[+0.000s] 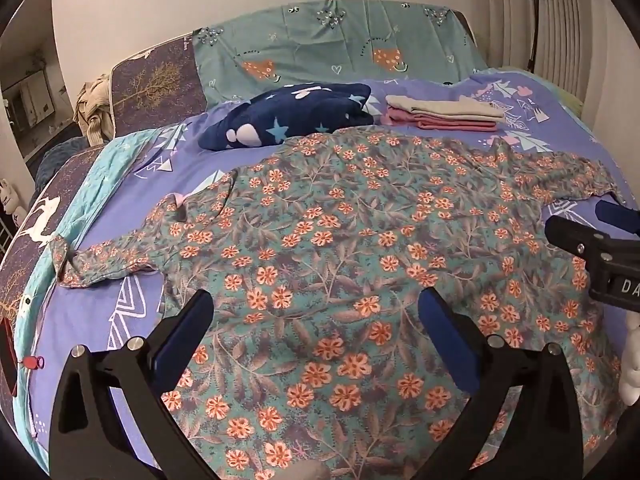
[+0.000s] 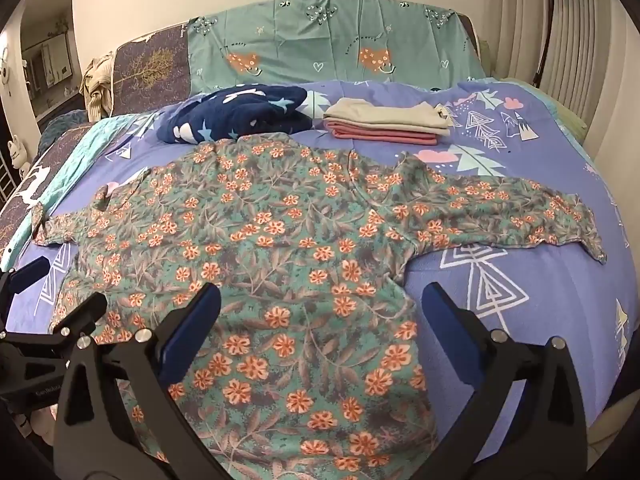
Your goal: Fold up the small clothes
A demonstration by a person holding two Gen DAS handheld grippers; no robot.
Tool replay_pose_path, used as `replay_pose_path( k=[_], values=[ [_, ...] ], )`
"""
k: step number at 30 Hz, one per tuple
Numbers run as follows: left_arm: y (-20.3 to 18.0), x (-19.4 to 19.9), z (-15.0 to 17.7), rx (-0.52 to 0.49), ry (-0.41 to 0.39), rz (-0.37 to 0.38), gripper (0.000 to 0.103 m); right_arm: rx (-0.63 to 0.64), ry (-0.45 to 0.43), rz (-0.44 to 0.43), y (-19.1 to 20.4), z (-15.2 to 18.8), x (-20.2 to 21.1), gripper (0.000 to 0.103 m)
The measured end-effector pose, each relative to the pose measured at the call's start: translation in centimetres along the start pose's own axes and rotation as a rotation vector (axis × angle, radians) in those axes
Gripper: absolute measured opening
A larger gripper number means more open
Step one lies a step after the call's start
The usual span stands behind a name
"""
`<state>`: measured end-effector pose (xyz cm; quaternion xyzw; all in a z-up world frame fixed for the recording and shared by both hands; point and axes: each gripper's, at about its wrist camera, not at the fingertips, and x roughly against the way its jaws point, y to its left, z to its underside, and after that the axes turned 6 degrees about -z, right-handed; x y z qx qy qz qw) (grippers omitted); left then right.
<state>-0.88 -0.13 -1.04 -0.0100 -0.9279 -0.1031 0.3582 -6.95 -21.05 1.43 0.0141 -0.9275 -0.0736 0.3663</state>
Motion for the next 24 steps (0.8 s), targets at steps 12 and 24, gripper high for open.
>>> replay_pose_path(
  k=[12,24],
  values=[
    [0.5,-0.6,0.3,0.001,0.013,-0.006,0.102,0.013,0.027,-0.001,0.9,0.2,-0.6,0.101],
    [1.3,-0.9,0.8,0.006,0.011,-0.009,0.102,0.023,0.037,0.005,1.6,0.2,-0.9,0.101]
  ],
)
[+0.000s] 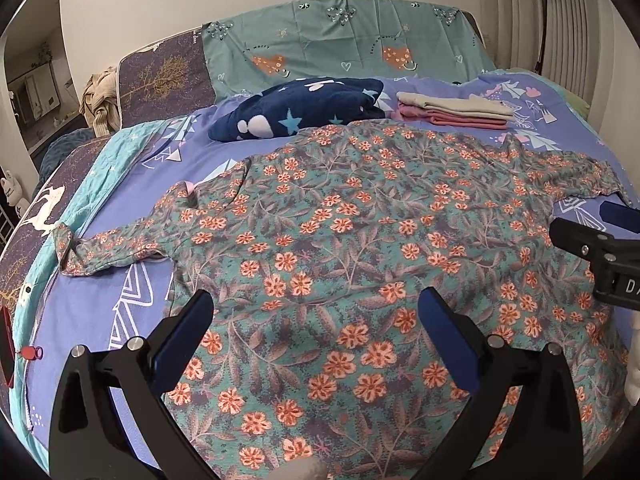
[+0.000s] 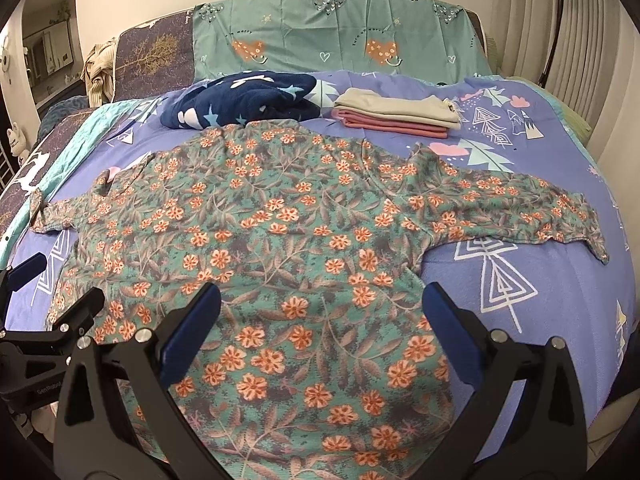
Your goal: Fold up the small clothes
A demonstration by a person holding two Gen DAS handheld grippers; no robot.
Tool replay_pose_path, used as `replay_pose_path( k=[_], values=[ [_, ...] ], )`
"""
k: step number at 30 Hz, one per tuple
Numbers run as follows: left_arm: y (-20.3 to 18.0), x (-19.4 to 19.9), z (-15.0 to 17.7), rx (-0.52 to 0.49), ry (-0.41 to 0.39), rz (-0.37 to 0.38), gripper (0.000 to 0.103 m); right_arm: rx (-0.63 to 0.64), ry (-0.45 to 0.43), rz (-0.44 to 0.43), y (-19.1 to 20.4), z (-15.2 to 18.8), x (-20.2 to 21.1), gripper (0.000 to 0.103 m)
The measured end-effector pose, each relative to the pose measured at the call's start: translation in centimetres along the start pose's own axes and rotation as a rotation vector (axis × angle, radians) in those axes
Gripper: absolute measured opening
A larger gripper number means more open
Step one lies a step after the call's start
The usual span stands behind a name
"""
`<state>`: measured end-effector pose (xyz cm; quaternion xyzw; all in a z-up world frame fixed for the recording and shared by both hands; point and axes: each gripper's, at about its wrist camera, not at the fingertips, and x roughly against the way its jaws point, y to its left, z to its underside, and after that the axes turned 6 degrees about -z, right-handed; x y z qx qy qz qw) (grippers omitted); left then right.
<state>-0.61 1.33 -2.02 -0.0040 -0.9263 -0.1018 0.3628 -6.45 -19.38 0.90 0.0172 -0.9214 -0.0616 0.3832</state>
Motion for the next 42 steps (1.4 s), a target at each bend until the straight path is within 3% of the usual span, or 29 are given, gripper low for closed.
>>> replay_pose_path(
  k=[42],
  values=[
    [3.3,-1.2,1.0,0.086,-0.005,0.022,0.102,0.016,0.015,0.008,1.0,-0.4,-0.6,0.101]
  ],
)
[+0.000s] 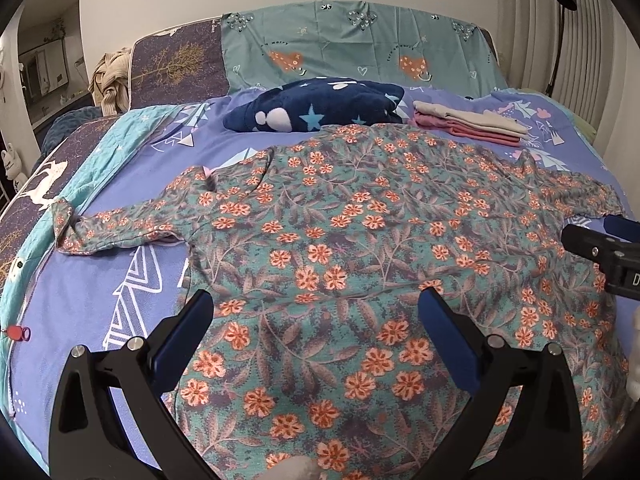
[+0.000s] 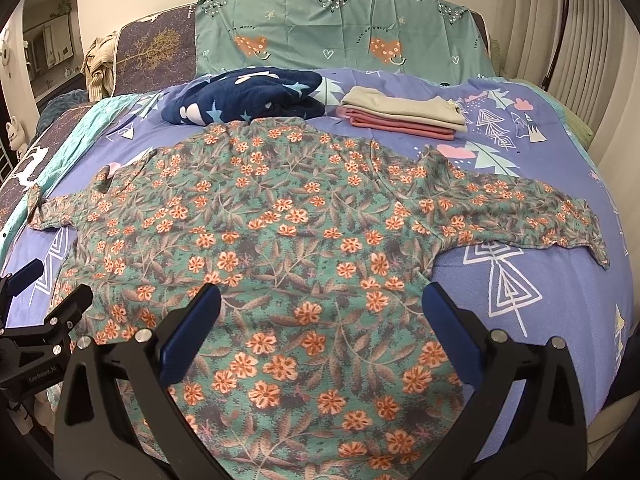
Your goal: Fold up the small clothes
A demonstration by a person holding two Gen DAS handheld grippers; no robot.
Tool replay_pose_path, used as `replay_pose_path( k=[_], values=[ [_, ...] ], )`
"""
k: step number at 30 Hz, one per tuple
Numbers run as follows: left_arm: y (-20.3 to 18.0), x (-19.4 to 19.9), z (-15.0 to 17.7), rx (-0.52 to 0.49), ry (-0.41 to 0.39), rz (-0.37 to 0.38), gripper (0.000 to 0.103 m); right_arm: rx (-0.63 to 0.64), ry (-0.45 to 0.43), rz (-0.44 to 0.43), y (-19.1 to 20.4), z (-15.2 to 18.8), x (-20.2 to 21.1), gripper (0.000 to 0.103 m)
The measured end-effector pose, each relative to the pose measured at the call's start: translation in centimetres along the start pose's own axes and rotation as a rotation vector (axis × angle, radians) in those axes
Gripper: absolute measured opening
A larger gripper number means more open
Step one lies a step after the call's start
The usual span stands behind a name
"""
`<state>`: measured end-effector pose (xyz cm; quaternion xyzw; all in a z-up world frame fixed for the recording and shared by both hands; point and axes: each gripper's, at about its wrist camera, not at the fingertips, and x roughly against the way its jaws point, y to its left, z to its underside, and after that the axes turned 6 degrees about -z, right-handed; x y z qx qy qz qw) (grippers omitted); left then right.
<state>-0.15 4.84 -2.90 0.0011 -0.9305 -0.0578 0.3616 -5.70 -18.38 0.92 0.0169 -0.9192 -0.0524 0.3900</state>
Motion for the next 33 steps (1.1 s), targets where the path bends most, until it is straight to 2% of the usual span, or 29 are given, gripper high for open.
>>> replay_pose_path(
  k=[23,29,33],
  values=[
    [3.2,-0.9,0.2,0.05,0.006,-0.019,0.102,0.014,0.031,0.004,1.0,0.0,-1.3,0.101],
    [8.4,-2.4,-0.9,0.093,0.037,-0.12,0.102,0.021,0.039,0.004,1.4,-0.2,-1.9,0.101],
    [15.6,-4.8,-1.5,0.182,0.097,-0.271,0.101,0.016,0.052,0.011,1.4,-0.2,-2.5,0.101]
  ],
)
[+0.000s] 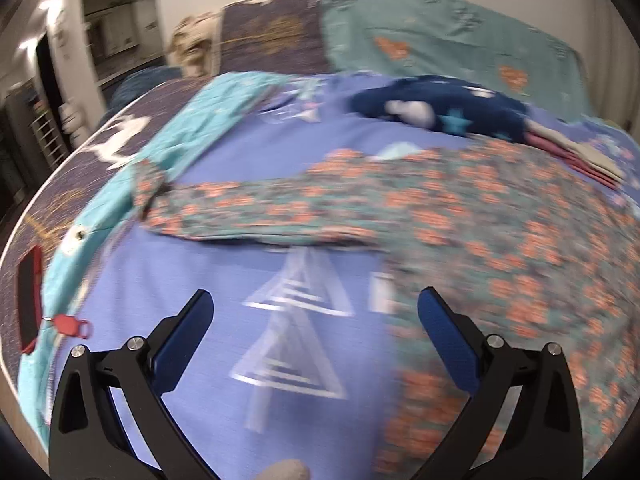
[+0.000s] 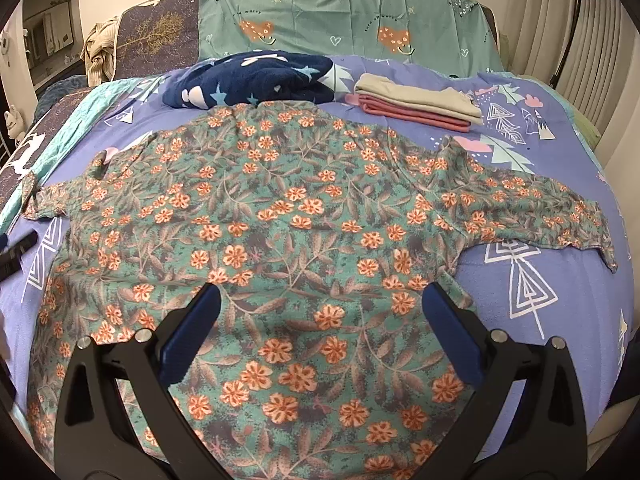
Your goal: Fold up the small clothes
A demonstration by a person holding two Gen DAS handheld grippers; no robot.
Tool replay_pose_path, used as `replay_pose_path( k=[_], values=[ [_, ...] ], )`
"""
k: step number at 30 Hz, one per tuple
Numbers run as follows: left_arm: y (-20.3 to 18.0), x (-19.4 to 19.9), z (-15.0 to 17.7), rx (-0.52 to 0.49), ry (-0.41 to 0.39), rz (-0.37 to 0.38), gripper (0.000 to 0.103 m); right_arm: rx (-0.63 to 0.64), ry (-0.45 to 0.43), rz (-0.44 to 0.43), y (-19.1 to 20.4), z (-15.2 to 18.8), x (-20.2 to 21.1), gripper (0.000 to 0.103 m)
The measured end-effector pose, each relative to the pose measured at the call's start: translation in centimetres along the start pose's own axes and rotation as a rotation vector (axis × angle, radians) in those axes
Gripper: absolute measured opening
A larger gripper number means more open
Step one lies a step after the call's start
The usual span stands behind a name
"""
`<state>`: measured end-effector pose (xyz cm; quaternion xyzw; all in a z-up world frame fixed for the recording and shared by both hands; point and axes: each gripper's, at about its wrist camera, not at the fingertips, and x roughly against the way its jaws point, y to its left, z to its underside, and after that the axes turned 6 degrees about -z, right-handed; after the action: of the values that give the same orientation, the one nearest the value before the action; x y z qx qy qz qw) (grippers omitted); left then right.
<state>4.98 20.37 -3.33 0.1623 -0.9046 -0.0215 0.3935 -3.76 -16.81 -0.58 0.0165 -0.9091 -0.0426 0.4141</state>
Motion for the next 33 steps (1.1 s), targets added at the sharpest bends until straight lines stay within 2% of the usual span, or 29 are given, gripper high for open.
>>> replay_pose_path(
  k=[2,3,6,8,11,16,19,21,22,23,26,28,31,33],
  values=[
    [3.3,-2.0,-0.8,0.069,0.043,-0.057,0.088,-0.006,0.008,0.003,-0.1,0.0,-0.3,0.101],
    [5.7,-3.4,-1.4,0.129,0.078,-0.075,0.084,-0.008,0.01,0.004,-0.1,0.0,-0.4,0.101],
    [11.0,-6.5,-2.3,0.269,0.146,-0.083,0.067,-0.009,0.015,0.015,-0.2,-0.1,-0.7,0.101],
    [13.5,-8.5,-3.2,0.323,0.174,-0.089,0.056,-0.009,0.019,0.022,-0.1,-0.2,-1.0,0.101],
    [14.7,-10.6,-4.5,0.326,0.191,-0.128,0.055,-0.007,0.025,0.028,0.0,-0.4,-1.4,0.101],
    [15.8,-15.3,-7.0,0.258,0.241,-0.253,0.055,0.001,0.037,0.032,0.4,-0.6,-2.0,0.101],
    [16.2,-17.3,-7.6,0.237,0.269,-0.298,0.053,-0.002,0.044,0.041,0.4,-0.7,-2.3,0.101],
    [16.3,-18.2,-8.1,0.216,0.265,-0.324,0.04,-0.005,0.048,0.046,0.4,-0.8,-2.5,0.101],
    [16.3,-18.2,-8.3,0.205,0.252,-0.33,0.023,-0.006,0.049,0.048,0.4,-0.8,-2.7,0.101],
    [16.3,-18.3,-8.6,0.199,0.242,-0.32,0.005,-0.006,0.05,0.048,0.4,-0.9,-2.8,0.101],
    [16.5,-17.4,-9.7,0.21,0.204,-0.287,0.004,-0.003,0.049,0.046,0.5,-1.0,-2.9,0.101],
    [15.9,-15.2,-10.7,0.208,0.132,-0.248,0.003,0.0,0.046,0.042,0.5,-1.1,-3.0,0.101],
    [13.3,-11.1,-12.5,0.179,0.027,-0.133,0.003,-0.001,0.045,0.04,0.3,-1.2,-3.2,0.101],
    [9.9,-7.6,-13.6,0.109,-0.057,-0.041,0.003,-0.008,0.047,0.038,0.1,-1.3,-3.4,0.101]
  ],
)
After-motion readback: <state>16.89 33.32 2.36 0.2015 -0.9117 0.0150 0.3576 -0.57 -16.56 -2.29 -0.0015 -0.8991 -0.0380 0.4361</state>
